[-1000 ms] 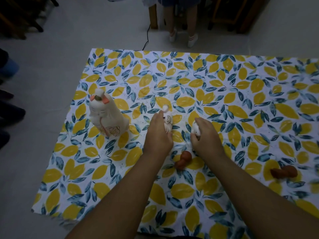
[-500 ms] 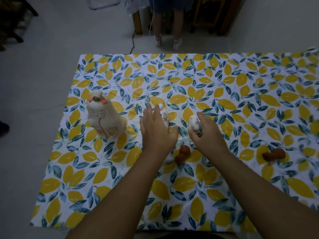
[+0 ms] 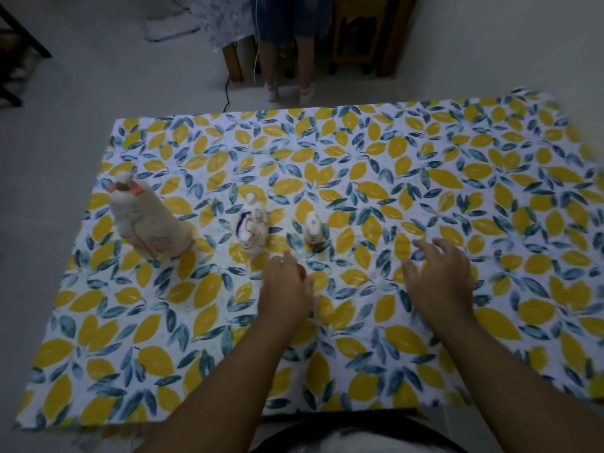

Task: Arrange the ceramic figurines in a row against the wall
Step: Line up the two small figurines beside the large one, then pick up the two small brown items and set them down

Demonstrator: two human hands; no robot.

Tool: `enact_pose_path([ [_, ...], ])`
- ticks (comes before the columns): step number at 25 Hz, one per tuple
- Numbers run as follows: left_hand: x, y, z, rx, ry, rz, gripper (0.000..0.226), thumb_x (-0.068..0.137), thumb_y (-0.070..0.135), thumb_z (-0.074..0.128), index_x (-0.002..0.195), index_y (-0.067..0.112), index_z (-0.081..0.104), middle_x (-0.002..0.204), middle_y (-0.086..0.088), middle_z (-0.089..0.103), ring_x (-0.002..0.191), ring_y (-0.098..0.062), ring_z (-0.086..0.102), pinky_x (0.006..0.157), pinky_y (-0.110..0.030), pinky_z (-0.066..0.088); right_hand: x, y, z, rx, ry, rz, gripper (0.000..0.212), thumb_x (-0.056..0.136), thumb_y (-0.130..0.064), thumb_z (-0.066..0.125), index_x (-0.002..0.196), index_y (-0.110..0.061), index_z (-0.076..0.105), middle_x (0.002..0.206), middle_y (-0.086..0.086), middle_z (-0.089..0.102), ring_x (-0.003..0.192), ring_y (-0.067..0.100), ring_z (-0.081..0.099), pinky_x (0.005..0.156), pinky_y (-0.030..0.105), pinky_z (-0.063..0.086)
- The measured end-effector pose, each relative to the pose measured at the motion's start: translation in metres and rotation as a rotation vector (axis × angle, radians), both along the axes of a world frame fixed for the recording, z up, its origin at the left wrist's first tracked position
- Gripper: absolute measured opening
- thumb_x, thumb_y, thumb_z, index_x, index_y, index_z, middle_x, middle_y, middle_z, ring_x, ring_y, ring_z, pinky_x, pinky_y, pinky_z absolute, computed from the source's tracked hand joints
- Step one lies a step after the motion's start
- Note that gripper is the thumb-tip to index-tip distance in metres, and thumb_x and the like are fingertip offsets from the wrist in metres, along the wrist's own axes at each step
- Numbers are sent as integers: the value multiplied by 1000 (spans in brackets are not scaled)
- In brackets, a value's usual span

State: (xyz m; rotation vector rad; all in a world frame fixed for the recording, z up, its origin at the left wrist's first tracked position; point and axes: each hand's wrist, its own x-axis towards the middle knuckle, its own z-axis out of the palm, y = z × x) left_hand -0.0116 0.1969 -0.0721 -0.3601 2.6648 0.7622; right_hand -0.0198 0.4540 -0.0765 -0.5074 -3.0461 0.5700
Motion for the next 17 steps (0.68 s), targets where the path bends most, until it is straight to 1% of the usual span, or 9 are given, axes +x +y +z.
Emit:
enact_pose_path([
  [1, 0, 6, -4, -36, -43, -1, 58, 101, 34, 52, 149, 9, 31, 149, -16, 37, 134, -34, 36, 95, -44, 45, -1, 18, -3, -34, -24, -114, 46, 94, -45, 64, 134, -21, 60, 145, 15, 45, 128, 42, 43, 98, 60, 47],
  [3, 1, 20, -8, -113, -18, -12, 39, 102, 26, 53, 137, 9, 46, 138, -16, 47, 121, -32, 46, 88, -41, 47, -3, 46, -10, -132, -139, -300, 58, 93, -52, 63, 141, -20, 51, 146, 15, 36, 127, 44, 40, 94, 58, 48],
  [6, 3, 48, -6, -106, 46, 23, 31, 98, 22, 61, 126, 11, 57, 122, -13, 59, 107, -31, 55, 82, -44, 51, -8, 66, -17, -357, -282, -382, 67, 89, -57, 67, 140, -19, 48, 146, 17, 34, 116, 42, 48, 82, 49, 49],
  [9, 12, 84, 0, 62, 70, 55, 31, 93, 27, 69, 117, 14, 55, 110, -12, 65, 94, -30, 62, 75, -48, 54, -11, 76, -14, -539, -269, -245, 57, 86, -43, 77, 133, -25, 51, 137, 16, 46, 97, 35, 55, 74, 41, 48],
  [11, 15, 102, 1, 181, 98, 93, 32, 90, 27, 73, 111, 17, 51, 105, -11, 68, 89, -28, 65, 72, -49, 56, -12, 77, -11, -611, -249, -70, 47, 87, -21, 77, 126, -31, 52, 130, 12, 53, 93, 31, 58, 68, 38, 49],
  [13, 9, 111, 5, 287, 107, 151, 39, 85, 26, 79, 111, 20, 51, 100, -5, 67, 86, -25, 66, 69, -46, 57, -15, 74, -8, -655, -228, 38, 43, 87, -11, 76, 118, -32, 55, 122, 8, 57, 93, 29, 59, 63, 32, 48],
  [15, -4, 115, 8, 363, 109, 196, 52, 81, 25, 84, 123, 23, 55, 100, 0, 64, 89, -23, 66, 69, -33, 56, -20, 66, -7, -698, -174, 87, 37, 88, -11, 77, 112, -31, 58, 114, 0, 57, 96, 24, 59, 68, 25, 49],
  [16, -11, 116, 8, 372, 133, 206, 58, 78, 24, 86, 129, 22, 57, 103, 0, 64, 92, -22, 65, 70, -26, 54, -23, 63, -7, -727, -140, 113, 37, 88, -11, 77, 112, -31, 59, 113, -2, 57, 99, 21, 59, 75, 25, 51],
  [17, -20, 118, 8, 373, 168, 206, 61, 76, 22, 87, 130, 18, 60, 106, -2, 64, 95, -21, 63, 73, -23, 52, -29, 60, -7, -754, -109, 138, 39, 89, -9, 76, 116, -32, 60, 115, -4, 57, 103, 18, 58, 81, 27, 53],
])
